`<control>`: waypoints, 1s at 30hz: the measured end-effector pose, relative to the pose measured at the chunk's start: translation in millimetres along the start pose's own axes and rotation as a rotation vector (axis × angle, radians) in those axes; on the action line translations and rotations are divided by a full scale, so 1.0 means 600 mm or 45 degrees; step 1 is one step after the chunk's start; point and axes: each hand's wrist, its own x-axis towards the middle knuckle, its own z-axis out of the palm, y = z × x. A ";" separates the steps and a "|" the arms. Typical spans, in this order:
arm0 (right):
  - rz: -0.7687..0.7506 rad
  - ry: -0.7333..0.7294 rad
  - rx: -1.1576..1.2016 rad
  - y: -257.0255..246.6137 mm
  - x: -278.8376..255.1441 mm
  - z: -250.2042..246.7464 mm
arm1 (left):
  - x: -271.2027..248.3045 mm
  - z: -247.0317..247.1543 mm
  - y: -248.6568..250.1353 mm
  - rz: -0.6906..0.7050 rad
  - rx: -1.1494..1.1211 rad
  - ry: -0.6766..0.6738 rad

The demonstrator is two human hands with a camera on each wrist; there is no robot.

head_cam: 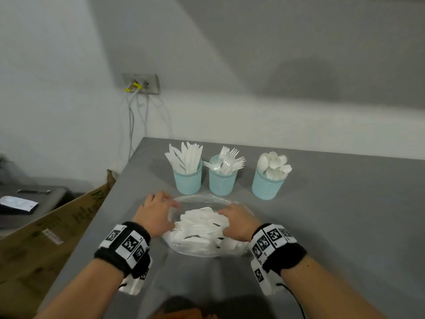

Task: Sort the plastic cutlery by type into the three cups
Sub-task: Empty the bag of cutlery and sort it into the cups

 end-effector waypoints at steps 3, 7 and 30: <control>0.058 -0.001 -0.077 0.011 0.001 0.015 | -0.010 0.009 -0.017 -0.061 -0.126 -0.145; 0.088 -0.066 -0.156 0.009 0.011 0.028 | -0.022 0.021 -0.018 -0.007 -0.363 -0.157; 0.059 -0.227 -0.033 -0.063 0.049 0.012 | -0.041 0.003 0.000 0.115 -0.633 0.025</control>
